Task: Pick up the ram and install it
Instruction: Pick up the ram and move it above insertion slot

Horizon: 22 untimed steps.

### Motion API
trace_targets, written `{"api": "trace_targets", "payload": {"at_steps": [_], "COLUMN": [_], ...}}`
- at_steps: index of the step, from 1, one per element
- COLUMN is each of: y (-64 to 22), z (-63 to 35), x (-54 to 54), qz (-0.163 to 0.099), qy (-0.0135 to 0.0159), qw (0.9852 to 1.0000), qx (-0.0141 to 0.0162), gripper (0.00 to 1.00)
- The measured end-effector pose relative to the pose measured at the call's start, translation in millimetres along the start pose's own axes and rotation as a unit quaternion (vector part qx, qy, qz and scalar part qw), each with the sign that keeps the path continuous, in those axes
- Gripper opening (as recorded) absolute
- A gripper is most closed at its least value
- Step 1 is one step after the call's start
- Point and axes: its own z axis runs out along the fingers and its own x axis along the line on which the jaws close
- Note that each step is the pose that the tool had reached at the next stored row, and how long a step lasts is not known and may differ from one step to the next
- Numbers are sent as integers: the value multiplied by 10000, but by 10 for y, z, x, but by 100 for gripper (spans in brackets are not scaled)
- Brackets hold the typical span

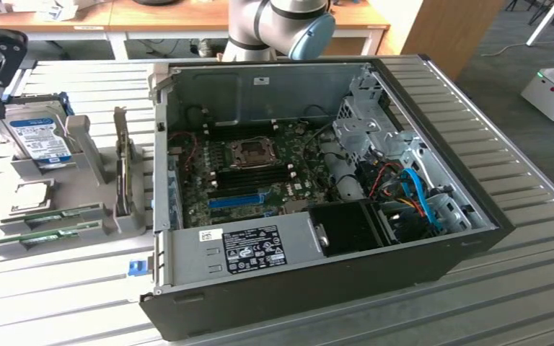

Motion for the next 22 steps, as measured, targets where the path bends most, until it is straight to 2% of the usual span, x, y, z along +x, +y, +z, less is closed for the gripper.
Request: {"api": "trace_targets", "payload": {"at_steps": [5, 8, 11, 16, 19, 22], "y": [0, 0, -1, 0, 0, -1], "z": [1, 2, 3, 6, 7, 9], "x": [0, 0, 0, 0, 0, 0], "qz": [-458, -727, -992, -1446, -1717, -1982], "qy": [19, 29, 40, 59, 70, 81], "qw": [9990, 9974, 9951, 9895, 9851, 9801], "qx": [9, 14, 20, 29, 34, 39], "gripper": [11, 11, 11, 11, 11, 11]}}
